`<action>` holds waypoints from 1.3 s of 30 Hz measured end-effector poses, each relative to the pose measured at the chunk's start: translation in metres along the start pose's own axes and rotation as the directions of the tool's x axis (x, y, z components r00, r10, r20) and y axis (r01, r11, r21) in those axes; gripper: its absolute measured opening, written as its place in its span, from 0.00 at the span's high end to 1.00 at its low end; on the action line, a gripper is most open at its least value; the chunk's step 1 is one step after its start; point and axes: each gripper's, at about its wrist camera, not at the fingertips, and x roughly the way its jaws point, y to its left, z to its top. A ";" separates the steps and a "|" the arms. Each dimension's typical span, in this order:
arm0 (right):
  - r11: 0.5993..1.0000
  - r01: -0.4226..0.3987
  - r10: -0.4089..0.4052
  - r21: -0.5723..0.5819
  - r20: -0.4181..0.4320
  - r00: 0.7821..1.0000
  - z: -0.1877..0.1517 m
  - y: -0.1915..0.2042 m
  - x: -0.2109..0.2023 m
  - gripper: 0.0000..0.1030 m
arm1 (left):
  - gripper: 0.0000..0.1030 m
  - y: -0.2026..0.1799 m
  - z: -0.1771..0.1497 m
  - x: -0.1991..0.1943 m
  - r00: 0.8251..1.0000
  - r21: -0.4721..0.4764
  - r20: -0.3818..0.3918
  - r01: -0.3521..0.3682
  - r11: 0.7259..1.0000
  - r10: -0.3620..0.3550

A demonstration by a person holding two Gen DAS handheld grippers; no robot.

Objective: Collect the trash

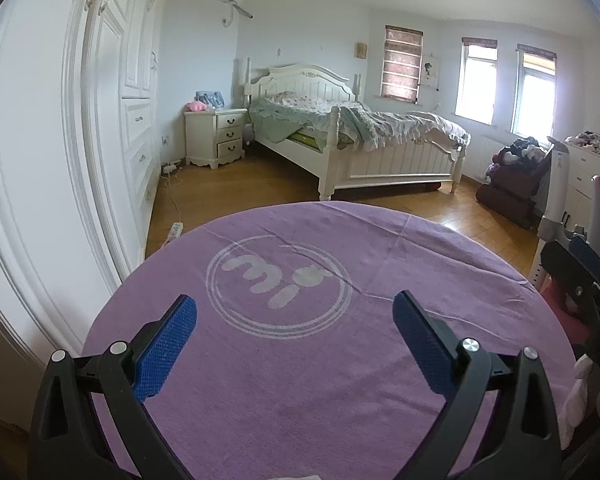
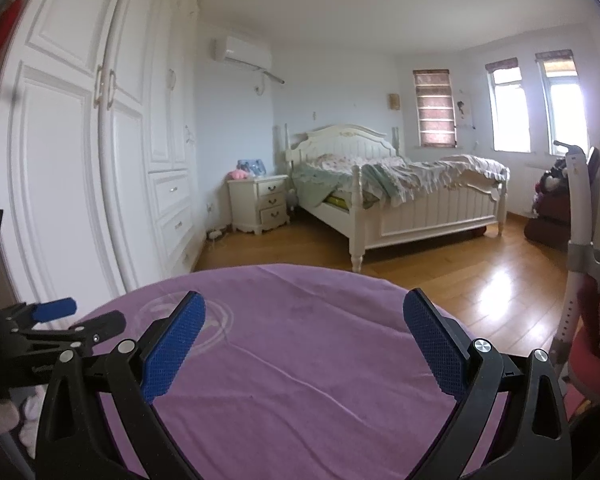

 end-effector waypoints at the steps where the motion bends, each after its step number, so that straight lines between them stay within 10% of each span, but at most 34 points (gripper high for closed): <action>1: 1.000 0.000 0.000 0.000 0.001 1.000 -0.001 0.000 0.000 0.05 | 0.05 0.000 0.001 0.000 1.000 0.000 -0.003 0.002 1.000 -0.002; 39: 1.000 0.003 -0.003 0.002 -0.005 1.000 0.001 0.001 0.000 0.05 | 0.05 0.004 0.000 0.003 1.000 -0.015 0.002 0.004 1.000 -0.004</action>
